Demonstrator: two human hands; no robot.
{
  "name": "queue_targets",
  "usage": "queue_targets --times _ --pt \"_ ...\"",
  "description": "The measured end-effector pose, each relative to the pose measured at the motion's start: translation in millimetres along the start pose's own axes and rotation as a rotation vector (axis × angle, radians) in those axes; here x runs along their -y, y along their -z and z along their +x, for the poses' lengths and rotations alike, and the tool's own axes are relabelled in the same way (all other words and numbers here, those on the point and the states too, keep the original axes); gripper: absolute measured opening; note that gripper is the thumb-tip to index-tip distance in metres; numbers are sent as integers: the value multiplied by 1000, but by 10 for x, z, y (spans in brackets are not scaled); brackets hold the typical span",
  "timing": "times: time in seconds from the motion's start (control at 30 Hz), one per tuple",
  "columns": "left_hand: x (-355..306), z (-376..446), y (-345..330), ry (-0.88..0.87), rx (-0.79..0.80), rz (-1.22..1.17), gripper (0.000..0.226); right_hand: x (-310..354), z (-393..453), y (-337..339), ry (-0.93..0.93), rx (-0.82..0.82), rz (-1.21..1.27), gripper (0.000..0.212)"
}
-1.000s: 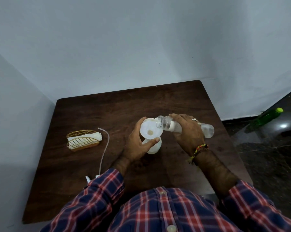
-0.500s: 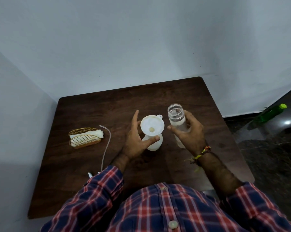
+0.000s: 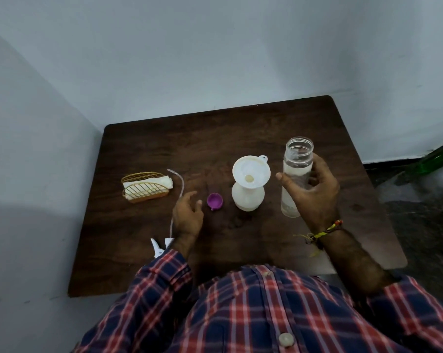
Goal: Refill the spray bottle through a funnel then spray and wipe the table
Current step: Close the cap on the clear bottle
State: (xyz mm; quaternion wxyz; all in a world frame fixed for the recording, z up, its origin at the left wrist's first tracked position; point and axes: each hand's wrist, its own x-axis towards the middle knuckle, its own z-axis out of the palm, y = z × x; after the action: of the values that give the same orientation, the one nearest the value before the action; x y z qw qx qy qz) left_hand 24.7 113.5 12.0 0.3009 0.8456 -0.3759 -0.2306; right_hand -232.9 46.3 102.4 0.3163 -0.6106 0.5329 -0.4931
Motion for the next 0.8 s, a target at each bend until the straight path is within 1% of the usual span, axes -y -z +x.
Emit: queue_targets --times 0.13,0.2,0.27,0.37,0.47,0.53,0.6,0.7,0.8 --pt "58 80 -59 -124 312 209 78 -10 -56 -38 -21 0 -21 59" --pt "2 133 -112 -160 420 281 92 4 -73 -60 -30 -6 -28 59" --pt "-58 194 -168 -186 488 346 98 22 -93 -73 -28 -9 -35 59" --pt "-118 263 -230 -213 562 500 95 47 -114 -85 -30 -13 -38 58" --pt "-135 278 -264 -256 533 604 84 86 -119 -81 -26 -27 -46 58" --pt "-107 292 -291 -268 475 603 76 124 -115 -66 -22 -48 -49 58" --pt "-74 304 -288 -250 430 565 72 147 -116 -58 -20 -70 -49 58" --pt "-82 297 -200 -173 335 425 68 161 -115 -29 -29 -103 -59 60" --pt "-224 237 -13 -163 134 97 53 173 -108 2 -31 -117 -63 61"
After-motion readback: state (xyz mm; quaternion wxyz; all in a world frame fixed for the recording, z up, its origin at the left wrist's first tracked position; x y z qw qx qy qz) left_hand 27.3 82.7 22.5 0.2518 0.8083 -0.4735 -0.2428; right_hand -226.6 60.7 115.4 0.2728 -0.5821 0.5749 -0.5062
